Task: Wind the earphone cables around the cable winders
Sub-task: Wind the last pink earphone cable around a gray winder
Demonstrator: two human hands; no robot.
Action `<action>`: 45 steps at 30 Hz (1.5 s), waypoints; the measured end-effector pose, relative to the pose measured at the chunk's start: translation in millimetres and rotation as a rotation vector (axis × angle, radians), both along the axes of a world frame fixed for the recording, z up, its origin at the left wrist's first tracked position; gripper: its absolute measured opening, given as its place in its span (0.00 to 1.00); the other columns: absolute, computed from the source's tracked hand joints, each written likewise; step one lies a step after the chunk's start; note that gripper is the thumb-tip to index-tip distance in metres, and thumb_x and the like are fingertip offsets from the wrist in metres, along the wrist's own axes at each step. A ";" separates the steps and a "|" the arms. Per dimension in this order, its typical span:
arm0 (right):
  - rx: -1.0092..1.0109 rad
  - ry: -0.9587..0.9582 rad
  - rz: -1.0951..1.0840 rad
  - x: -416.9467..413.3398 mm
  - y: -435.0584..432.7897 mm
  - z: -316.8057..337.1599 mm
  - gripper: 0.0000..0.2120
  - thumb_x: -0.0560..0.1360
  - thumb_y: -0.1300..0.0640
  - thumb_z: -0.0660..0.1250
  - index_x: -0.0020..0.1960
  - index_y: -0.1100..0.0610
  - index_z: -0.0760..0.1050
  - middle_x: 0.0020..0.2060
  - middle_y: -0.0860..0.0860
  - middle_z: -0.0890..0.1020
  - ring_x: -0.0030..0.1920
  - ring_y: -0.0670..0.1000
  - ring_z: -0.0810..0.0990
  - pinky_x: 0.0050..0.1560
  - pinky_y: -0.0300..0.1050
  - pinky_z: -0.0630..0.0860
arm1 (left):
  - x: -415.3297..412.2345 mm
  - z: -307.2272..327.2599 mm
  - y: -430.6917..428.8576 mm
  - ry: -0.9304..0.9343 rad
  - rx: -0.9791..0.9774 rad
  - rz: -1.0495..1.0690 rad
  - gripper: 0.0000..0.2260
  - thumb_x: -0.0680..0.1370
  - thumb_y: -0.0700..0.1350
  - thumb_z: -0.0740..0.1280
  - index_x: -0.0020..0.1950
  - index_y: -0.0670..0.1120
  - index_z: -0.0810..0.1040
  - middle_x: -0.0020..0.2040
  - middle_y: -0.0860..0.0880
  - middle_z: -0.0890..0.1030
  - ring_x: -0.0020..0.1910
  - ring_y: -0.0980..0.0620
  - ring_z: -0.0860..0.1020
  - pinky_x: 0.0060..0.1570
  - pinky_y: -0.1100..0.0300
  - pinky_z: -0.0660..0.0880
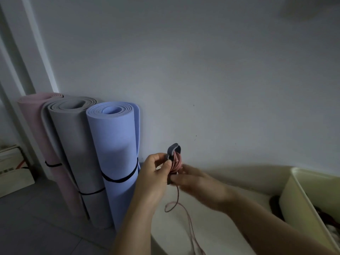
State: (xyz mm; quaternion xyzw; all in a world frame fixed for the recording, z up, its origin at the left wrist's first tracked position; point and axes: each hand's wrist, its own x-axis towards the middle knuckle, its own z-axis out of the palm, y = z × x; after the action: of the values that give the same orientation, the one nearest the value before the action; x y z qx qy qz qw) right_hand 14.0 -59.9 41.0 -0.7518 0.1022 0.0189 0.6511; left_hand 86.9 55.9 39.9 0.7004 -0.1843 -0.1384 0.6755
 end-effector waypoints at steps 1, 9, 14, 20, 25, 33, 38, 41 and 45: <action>0.065 0.024 0.040 -0.4 5.9 -2.4 0.27 0.69 0.46 0.68 0.66 0.53 0.71 0.59 0.55 0.79 0.60 0.54 0.78 0.67 0.51 0.68 | -0.6 0.6 0.2 -0.004 -0.004 0.008 0.07 0.80 0.42 0.64 0.48 0.55 0.75 0.49 0.55 0.81 0.46 0.59 0.80 0.45 0.67 0.76; -0.790 0.017 0.015 -9.5 12.3 37.6 0.07 0.79 0.54 0.61 0.48 0.53 0.78 0.31 0.45 0.77 0.29 0.39 0.73 0.34 0.31 0.68 | 1.1 3.2 5.8 -0.076 0.026 0.058 0.05 0.80 0.41 0.64 0.52 0.50 0.74 0.43 0.60 0.76 0.33 0.74 0.74 0.31 0.80 0.68; -1.094 -0.101 -0.144 -10.2 -7.6 72.1 0.09 0.76 0.48 0.63 0.43 0.50 0.79 0.38 0.46 0.81 0.40 0.47 0.78 0.47 0.48 0.77 | -2.6 3.4 4.6 -0.126 0.049 -0.030 0.05 0.80 0.39 0.63 0.55 0.46 0.75 0.48 0.57 0.79 0.36 0.75 0.75 0.33 0.78 0.69; -1.052 -0.175 -0.155 -16.9 -40.4 96.2 0.04 0.75 0.52 0.68 0.41 0.50 0.78 0.34 0.41 0.78 0.33 0.33 0.74 0.37 0.26 0.69 | -6.2 7.5 9.7 -0.168 0.023 -0.232 0.06 0.81 0.39 0.62 0.54 0.46 0.76 0.42 0.51 0.84 0.42 0.63 0.81 0.37 0.73 0.72; -0.873 -0.166 -0.170 -19.6 -52.0 89.3 0.05 0.76 0.52 0.66 0.43 0.48 0.79 0.28 0.36 0.78 0.23 0.39 0.68 0.26 0.28 0.64 | -6.5 7.5 10.0 -0.164 -0.023 -0.393 0.07 0.82 0.39 0.60 0.56 0.46 0.75 0.47 0.48 0.85 0.51 0.49 0.82 0.54 0.51 0.76; -0.305 -0.141 -0.147 -15.6 -52.7 63.1 0.14 0.68 0.46 0.67 0.42 0.57 0.80 0.29 0.50 0.71 0.30 0.46 0.64 0.34 0.41 0.61 | -11.0 12.0 13.5 -0.007 -0.226 -0.579 0.08 0.80 0.39 0.60 0.57 0.39 0.74 0.49 0.42 0.85 0.48 0.45 0.84 0.47 0.63 0.77; 0.183 -0.076 -0.061 -7.1 -32.8 45.2 0.18 0.79 0.64 0.56 0.34 0.60 0.77 0.23 0.54 0.70 0.25 0.52 0.70 0.31 0.43 0.71 | -13.0 13.2 10.6 0.057 -0.300 -0.588 0.10 0.77 0.41 0.63 0.57 0.39 0.74 0.49 0.40 0.85 0.46 0.44 0.83 0.49 0.60 0.77; 0.313 -0.036 -0.143 -4.7 -19.0 44.2 0.23 0.79 0.62 0.56 0.28 0.58 0.78 0.21 0.51 0.68 0.25 0.50 0.67 0.27 0.39 0.71 | -9.0 8.3 8.5 0.036 -0.247 -0.476 0.08 0.80 0.40 0.62 0.57 0.41 0.76 0.48 0.42 0.85 0.47 0.44 0.83 0.53 0.58 0.77; 0.333 -0.031 -0.271 -2.8 -11.7 45.2 0.14 0.79 0.61 0.58 0.39 0.64 0.77 0.22 0.52 0.72 0.23 0.48 0.69 0.28 0.39 0.70 | -7.5 6.9 8.2 -0.050 -0.087 -0.299 0.08 0.78 0.48 0.66 0.55 0.56 0.81 0.48 0.49 0.84 0.50 0.56 0.81 0.51 0.66 0.75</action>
State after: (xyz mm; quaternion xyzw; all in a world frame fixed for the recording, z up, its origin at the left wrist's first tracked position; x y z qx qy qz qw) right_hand 11.2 -71.5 86.2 -0.6135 0.1875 -0.0637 0.7644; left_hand 79.4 64.1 46.8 0.6384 -0.3091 -0.2116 0.6724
